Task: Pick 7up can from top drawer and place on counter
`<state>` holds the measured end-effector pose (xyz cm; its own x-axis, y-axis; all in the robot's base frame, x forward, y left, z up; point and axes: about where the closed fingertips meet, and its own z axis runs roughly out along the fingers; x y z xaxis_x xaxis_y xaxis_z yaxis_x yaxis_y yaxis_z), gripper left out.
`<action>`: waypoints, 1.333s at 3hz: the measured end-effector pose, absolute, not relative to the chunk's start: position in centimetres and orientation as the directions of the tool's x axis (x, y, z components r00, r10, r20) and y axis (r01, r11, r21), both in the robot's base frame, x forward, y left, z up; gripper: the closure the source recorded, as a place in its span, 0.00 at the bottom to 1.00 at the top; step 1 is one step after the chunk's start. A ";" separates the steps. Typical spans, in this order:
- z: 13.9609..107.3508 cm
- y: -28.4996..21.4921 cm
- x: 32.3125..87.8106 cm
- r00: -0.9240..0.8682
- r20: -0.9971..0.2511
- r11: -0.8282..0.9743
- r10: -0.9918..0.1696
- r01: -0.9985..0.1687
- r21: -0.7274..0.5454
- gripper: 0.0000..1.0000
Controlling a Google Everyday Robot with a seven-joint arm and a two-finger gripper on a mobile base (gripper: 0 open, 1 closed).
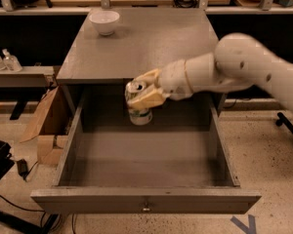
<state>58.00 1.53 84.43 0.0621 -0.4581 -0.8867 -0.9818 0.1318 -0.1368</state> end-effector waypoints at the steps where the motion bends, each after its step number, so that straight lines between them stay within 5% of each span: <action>1: 90.9 -1.1 60.7 -0.008 -0.873 0.189 -0.487 -0.977 -0.096 1.00; 4: 101.0 -6.0 75.7 -0.168 -0.928 0.569 -0.333 -0.820 -0.056 1.00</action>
Offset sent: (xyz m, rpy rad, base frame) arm 0.1624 -0.0809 0.2140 0.0600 0.0966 -0.3945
